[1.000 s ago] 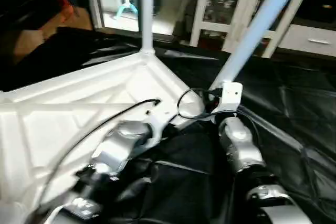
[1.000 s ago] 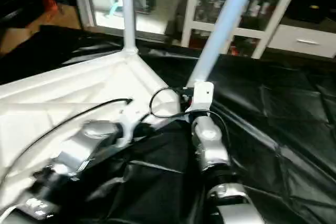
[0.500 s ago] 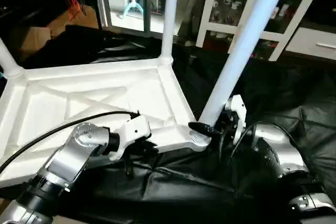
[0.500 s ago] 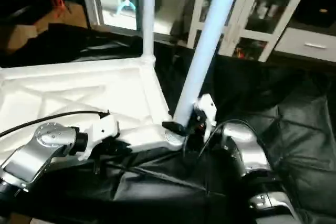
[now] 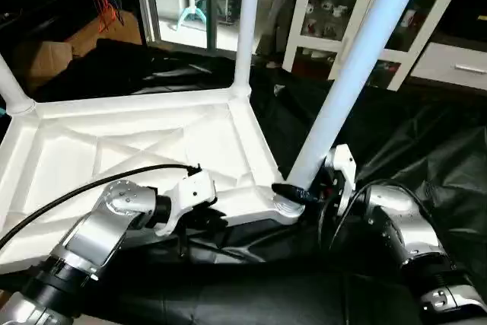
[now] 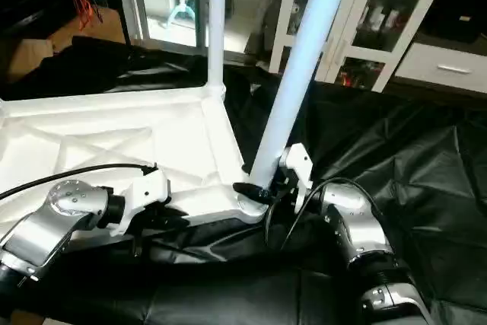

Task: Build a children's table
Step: Insert table leg to table base

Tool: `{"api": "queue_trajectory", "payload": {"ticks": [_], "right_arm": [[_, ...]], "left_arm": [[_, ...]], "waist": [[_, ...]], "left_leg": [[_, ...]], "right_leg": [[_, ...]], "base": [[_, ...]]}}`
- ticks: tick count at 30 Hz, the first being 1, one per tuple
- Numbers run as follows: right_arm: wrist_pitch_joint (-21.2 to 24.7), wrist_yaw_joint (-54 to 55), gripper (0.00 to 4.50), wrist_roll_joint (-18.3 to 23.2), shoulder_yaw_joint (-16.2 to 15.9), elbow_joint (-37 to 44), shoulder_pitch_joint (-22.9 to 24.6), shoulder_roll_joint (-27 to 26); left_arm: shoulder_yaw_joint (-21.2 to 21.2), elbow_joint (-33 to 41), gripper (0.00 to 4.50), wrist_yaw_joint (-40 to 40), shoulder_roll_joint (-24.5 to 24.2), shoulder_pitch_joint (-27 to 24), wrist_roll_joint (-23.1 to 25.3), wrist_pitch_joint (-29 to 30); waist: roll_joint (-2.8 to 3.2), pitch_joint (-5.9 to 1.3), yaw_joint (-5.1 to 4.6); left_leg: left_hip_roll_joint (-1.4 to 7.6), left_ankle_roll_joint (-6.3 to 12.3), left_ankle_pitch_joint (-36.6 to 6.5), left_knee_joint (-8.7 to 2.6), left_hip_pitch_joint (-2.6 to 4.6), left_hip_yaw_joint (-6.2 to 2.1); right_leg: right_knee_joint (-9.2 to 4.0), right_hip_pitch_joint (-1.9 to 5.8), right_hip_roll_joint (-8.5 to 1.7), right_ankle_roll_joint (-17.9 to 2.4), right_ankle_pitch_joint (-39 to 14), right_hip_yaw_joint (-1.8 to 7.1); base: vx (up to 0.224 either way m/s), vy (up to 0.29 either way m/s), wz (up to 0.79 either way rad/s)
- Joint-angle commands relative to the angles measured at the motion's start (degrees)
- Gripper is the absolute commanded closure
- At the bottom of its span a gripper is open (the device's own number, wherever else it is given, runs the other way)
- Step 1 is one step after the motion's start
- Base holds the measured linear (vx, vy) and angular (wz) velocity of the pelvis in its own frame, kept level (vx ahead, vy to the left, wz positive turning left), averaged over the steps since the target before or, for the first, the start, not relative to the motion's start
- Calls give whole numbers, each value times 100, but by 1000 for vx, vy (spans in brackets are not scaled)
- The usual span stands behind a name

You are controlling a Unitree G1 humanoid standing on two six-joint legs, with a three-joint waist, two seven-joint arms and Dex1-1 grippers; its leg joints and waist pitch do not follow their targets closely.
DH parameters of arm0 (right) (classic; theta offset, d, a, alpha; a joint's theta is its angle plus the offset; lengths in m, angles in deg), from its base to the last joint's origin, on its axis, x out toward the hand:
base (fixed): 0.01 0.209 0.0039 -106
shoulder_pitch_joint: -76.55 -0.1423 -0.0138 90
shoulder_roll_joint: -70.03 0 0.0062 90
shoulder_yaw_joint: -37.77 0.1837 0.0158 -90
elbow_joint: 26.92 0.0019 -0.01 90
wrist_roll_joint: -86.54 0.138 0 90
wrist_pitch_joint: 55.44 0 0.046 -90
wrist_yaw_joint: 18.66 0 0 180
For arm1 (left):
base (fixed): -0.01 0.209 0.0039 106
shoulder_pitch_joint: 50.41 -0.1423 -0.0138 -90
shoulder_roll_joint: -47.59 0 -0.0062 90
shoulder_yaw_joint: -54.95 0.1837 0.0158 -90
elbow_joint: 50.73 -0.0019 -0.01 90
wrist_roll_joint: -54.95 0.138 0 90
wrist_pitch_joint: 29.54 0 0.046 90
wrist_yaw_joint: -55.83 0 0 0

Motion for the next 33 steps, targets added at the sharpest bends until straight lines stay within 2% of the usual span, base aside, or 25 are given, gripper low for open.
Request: {"api": "queue_trajectory", "payload": {"ticks": [1,3,6,8,11,12,13,14,15,16,17,18,19,21,22,23,24,25,26,28,32,33], "right_arm": [[227,-209,260,-1303,-905,-778,654,364],[177,-190,260,-1343,-947,-805,625,368],[-65,-47,260,-1415,-993,-877,587,340],[-73,9,260,-1396,-982,-884,582,320],[145,980,260,-1240,-630,-1058,464,6],[222,1470,260,-1205,-473,-1153,403,-124],[342,2192,260,-1167,-254,-1305,311,-298],[342,2192,260,-1167,-254,-1305,311,-298],[437,3042,260,-1100,-11,-1499,206,-484],[457,3282,260,-1080,58,-1552,178,-535],[489,3740,260,-1043,191,-1654,125,-634],[558,4504,260,-911,446,-1838,24,-814],[558,4504,260,-911,446,-1838,24,-814],[621,5551,260,-662,794,-2097,-142,-1124],[611,5836,260,-610,874,-2168,-194,-1224],[589,6262,260,-594,971,-2230,-270,-1409],[596,6401,260,-577,1025,-2256,-304,-1489],[592,6492,260,-573,1067,-2279,-329,-1545],[578,6585,260,-573,1106,-2299,-354,-1602],[497,6641,260,-620,1094,-2341,-420,-1698],[428,6676,260,-677,1085,-2379,-442,-1705],[428,6676,260,-677,1085,-2379,-442,-1705]], "left_arm": [[-35,-209,450,-6,-227,-47,127,64],[-33,-209,450,-7,-227,-46,129,65],[-27,-213,450,25,-183,-43,153,75],[-28,-217,450,49,-164,-42,158,81],[-101,-307,450,390,36,9,160,345],[-125,-307,450,513,131,23,147,463],[-152,-297,450,746,298,50,163,642],[-152,-297,450,746,298,50,163,642],[-216,-351,450,1209,603,118,242,874],[-239,-373,450,1353,698,141,266,940],[-283,-418,450,1629,882,184,310,1065],[-374,-492,450,2125,1262,264,358,1349],[-374,-492,450,2125,1262,264,358,1349],[-349,-636,450,2825,1991,428,457,1700],[-323,-700,450,3068,2253,490,503,1760],[-166,-810,450,3308,2658,596,591,1766],[-107,-843,450,3373,2816,633,609,1742],[-74,-853,450,3402,2904,651,621,1744],[-30,-855,450,3404,2975,666,629,1756],[89,-811,450,3343,3009,671,667,1790],[53,-738,450,3287,2846,587,705,1819],[53,-738,450,3287,2846,587,705,1819]], "waist": [[57,52,-20],[64,35,-19],[58,21,-24],[61,23,-25],[60,39,-34],[60,72,-44],[60,96,-71],[60,96,-71],[59,116,-89],[84,105,-121],[74,101,-146],[64,86,-164],[63,86,-165],[59,60,-133],[72,59,-140],[47,55,-135],[37,34,-109],[27,29,-98],[28,16,-97],[60,8,-93],[41,9,-105],[41,19,-110]], "left_leg": [[276,126,-1386,-379,-9,-89],[284,126,-1293,-384,-7,-97],[280,191,-1046,-364,-19,-90],[273,203,-1034,-361,-26,-89],[276,152,-1182,-383,-11,-91],[271,89,-1455,-406,-8,-99],[269,-76,-1917,-430,25,-124],[269,-76,-1917,-430,25,-124],[281,-187,-2143,-449,26,-162],[285,-322,-2249,-459,48,-190],[280,-352,-2301,-470,31,-215],[278,-380,-2389,-474,19,-228],[274,-385,-2418,-472,32,-221],[255,-333,-2477,-436,96,-207],[254,-309,-2429,-449,68,-204],[248,-290,-2416,-446,57,-197],[241,-242,-2356,-431,86,-176],[231,-199,-2327,-427,75,-174],[221,-123,-2150,-429,14,-169],[235,-54,-1959,-435,-52,-183],[216,-43,-2051,-432,-78,-185],[215,-55,-2155,-438,-77,-192]], "right_leg": [[-522,-28,-495,-1177,-530,261],[-512,-23,-488,-1170,-484,265],[-473,-3,-480,-1230,37,254],[-470,3,-479,-1242,66,254],[-492,-24,-480,-1231,-211,255],[-532,-55,-487,-1200,-688,257],[-589,-117,-512,-1066,-1637,275],[-589,-117,-512,-1066,-1637,275],[-627,-153,-536,-909,-2217,284],[-636,-190,-554,-802,-2498,294],[-642,-181,-554,-747,-2572,285],[-637,-189,-539,-687,-2500,277],[-642,-212,-536,-671,-2473,282],[-661,-256,-540,-642,-2389,296],[-645,-238,-529,-642,-2198,299],[-653,-234,-519,-619,-2127,292],[-649,-255,-506,-611,-1927,293],[-644,-243,-504,-613,-1827,290],[-627,-200,-512,-628,-1521,291],[-598,-172,-519,-646,-1141,268],[-612,-160,-531,-581,-1263,265],[-631,-176,-540,-551,-1495,269]], "base": [[0,0,0],[0,0,0],[0,0,0],[0,0,0],[0,0,0],[0,0,0],[0,0,0],[-54,-6,-2],[-54,-6,-2],[-63,-1,-7],[-52,16,-10],[-52,16,-10],[0,0,0],[0,0,0],[0,0,0],[0,0,0],[0,0,0],[0,0,0],[0,0,0],[0,0,0],[0,0,0],[0,0,0]]}}
